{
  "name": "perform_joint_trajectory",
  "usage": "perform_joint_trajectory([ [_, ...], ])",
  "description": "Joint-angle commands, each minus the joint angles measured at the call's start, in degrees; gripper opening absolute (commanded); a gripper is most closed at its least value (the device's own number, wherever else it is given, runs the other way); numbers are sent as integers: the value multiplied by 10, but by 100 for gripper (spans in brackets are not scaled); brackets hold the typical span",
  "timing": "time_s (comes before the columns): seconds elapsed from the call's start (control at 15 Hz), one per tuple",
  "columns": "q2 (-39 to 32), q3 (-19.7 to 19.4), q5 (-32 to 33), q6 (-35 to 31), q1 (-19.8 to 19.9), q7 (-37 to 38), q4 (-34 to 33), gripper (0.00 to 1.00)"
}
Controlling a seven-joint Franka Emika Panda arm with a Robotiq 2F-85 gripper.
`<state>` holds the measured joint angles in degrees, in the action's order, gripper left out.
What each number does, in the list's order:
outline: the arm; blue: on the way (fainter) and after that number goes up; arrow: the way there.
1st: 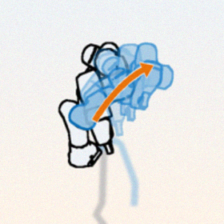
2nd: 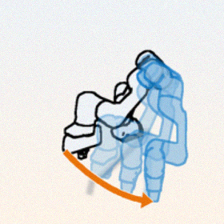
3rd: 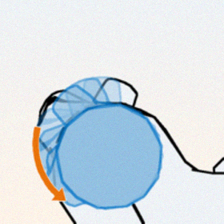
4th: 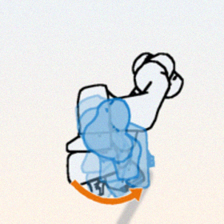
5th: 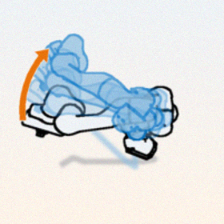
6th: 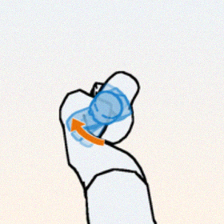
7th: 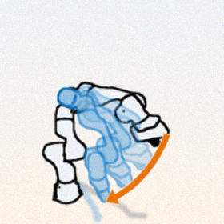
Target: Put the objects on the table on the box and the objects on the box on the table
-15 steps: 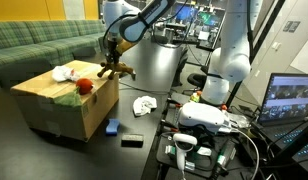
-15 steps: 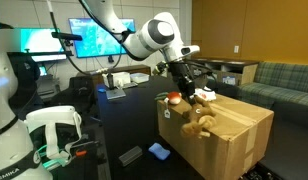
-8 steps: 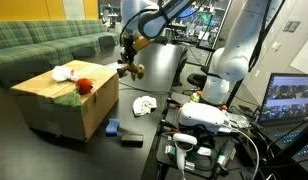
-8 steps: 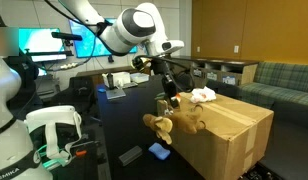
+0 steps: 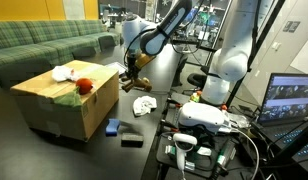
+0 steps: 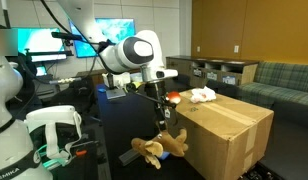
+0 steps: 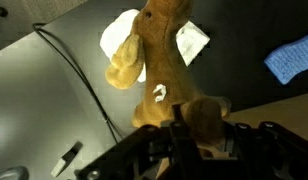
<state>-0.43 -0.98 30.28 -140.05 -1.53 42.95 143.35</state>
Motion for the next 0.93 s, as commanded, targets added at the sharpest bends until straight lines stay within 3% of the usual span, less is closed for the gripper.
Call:
perform_joint_trajectory([
  [0.0,-53,2,5,-40,0,44,-24,5],
  [0.2,-83,-7,11,-68,-8,61,-34,5],
  [0.27,-89,-11,14,-75,-12,68,-36,43],
  [0.33,-90,-14,14,-77,-15,73,-36,44],
  [0.67,-67,-20,-17,-95,-15,59,-9,81],
  [0.87,-50,-43,10,-108,2,42,14,99],
])
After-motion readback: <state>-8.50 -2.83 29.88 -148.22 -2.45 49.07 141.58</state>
